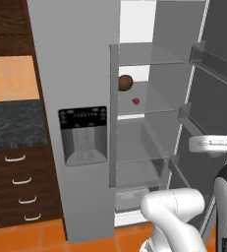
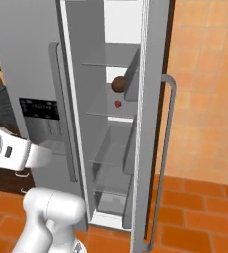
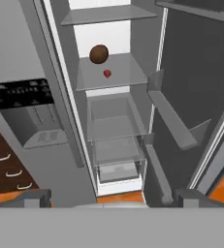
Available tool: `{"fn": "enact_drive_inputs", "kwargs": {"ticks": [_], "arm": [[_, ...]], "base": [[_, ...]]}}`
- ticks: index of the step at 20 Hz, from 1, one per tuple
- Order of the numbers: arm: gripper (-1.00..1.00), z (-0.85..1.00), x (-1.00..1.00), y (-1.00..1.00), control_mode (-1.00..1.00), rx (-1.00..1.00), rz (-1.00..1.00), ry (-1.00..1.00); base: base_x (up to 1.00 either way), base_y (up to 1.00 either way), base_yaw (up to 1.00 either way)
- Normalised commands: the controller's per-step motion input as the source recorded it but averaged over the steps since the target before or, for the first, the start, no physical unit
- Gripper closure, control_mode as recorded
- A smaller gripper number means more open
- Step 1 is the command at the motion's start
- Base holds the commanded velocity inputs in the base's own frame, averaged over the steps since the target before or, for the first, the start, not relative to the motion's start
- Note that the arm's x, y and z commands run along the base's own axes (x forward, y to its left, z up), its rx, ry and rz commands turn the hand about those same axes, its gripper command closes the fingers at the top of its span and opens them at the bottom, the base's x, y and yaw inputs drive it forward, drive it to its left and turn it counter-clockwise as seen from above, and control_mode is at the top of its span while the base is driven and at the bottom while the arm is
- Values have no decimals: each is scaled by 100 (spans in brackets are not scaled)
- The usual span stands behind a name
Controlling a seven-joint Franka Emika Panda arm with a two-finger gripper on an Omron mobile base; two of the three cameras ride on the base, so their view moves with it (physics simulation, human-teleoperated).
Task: Take the strawberry from the fridge and place it on top of the pancake, located on the dining counter.
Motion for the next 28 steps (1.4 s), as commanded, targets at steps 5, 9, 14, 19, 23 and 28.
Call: {"fn": "enact_drive_inputs", "kwargs": {"ticks": [5, 9, 14, 19, 23, 28], "arm": [[-100, 0, 0, 0, 100, 0, 0, 0], [-100, 0, 0, 0, 100, 0, 0, 0], [-100, 0, 0, 0, 100, 0, 0, 0], [-100, 0, 0, 0, 100, 0, 0, 0], [-100, 0, 75, -2, -100, 0, 0, 15], [-100, -5, 80, -15, -100, 0, 0, 17]], "base": [[76, 10, -3], [90, -2, 0], [96, -6, 0], [98, -12, 0], [25, 0, 0], [0, 0, 0]]}}
